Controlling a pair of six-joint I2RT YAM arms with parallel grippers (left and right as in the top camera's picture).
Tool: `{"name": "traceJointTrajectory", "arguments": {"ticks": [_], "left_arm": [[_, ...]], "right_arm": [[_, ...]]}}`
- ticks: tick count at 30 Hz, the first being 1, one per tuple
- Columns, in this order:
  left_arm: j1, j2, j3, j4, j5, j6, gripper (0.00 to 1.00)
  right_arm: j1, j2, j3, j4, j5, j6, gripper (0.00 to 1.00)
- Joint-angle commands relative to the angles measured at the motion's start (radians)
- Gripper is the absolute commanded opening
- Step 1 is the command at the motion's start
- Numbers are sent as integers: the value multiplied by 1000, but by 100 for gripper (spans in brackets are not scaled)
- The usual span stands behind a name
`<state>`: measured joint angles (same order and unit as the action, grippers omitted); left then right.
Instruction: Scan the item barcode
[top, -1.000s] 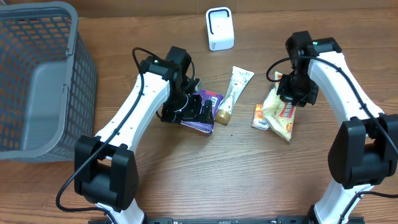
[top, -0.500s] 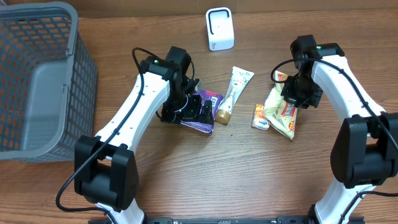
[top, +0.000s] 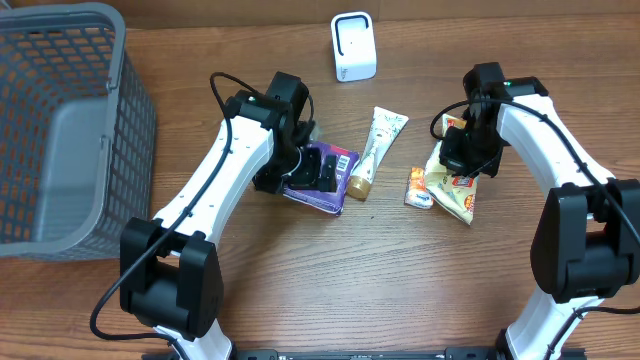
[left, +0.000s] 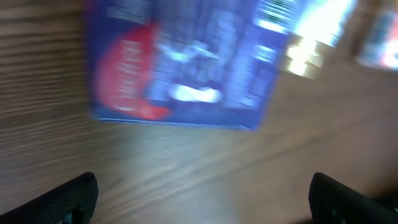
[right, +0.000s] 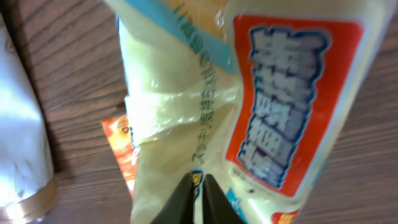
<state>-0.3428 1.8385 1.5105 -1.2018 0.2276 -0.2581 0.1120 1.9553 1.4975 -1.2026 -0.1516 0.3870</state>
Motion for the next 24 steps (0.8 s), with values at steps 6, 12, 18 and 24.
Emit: {"name": "traceJointTrajectory", "arguments": {"ticks": [6, 12, 18, 24], "left_arm": [[2, 25, -4, 47, -195, -135, 100], [3, 84, -4, 94, -195, -238, 100], [3, 167, -4, 146, -194, -282, 100], [10, 224, -4, 136, -205, -281, 100]], "right_arm": [[5, -34, 110, -87, -112, -51, 4], [39, -30, 118, 2, -366, -159, 14], [116, -27, 78, 154, -365, -92, 19], [189, -14, 38, 192, -88, 88, 5]]}}
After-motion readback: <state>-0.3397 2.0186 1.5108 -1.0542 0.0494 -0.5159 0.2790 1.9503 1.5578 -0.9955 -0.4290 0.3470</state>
